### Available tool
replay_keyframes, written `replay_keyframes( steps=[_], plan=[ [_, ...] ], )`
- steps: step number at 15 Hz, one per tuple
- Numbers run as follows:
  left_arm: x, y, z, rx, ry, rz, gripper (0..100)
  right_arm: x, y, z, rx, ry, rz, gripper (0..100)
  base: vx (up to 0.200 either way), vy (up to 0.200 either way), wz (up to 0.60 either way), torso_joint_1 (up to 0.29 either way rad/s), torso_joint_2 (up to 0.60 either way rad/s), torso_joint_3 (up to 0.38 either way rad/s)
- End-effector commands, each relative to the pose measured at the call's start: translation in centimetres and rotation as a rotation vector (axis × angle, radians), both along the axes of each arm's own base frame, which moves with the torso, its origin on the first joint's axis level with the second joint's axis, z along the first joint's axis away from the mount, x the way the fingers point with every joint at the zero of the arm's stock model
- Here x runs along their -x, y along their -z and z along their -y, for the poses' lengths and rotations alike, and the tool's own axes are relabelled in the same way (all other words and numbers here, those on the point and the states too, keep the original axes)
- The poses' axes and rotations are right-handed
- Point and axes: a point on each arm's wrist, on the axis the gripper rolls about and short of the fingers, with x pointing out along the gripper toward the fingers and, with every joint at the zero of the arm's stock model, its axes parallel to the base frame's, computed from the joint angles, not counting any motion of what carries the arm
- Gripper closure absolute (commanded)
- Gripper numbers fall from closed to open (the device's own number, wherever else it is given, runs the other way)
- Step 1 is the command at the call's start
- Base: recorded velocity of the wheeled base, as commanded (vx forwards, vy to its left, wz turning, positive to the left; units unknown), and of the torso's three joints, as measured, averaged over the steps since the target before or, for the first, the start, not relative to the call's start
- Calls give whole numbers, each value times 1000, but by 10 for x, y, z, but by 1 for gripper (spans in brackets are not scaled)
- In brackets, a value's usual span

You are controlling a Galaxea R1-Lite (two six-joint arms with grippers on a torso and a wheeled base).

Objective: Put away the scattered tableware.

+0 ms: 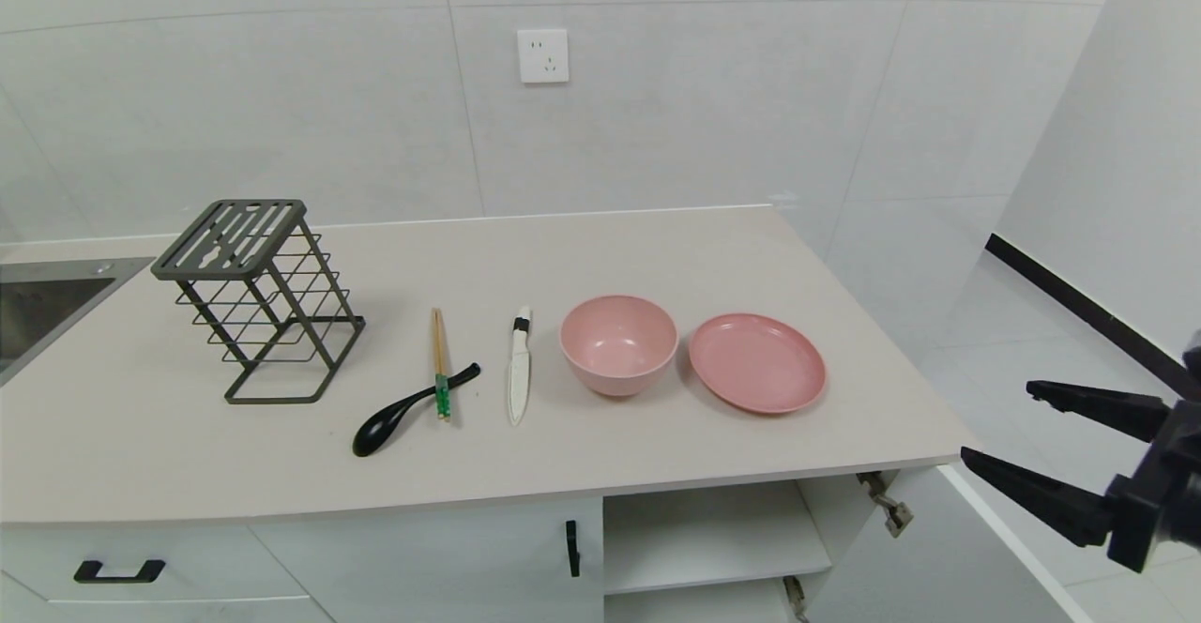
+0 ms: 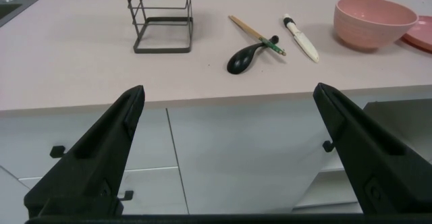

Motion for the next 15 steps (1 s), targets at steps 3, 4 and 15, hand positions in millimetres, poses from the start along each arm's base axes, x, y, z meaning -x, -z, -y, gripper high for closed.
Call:
replay_keyframes(
  steps=[3,4,15],
  plan=[
    [0,0,0,-2,2,-2,0,-34,15,-2,9,0,-92,0,0,0,0,0,0,0],
    [0,0,0,-4,3,-2,0,-43,19,-2,14,11,-91,0,0,0,0,0,0,0],
    [0,0,0,-9,2,-2,0,-91,97,-2,15,38,-164,0,0,0,0,0,0,0]
  ],
)
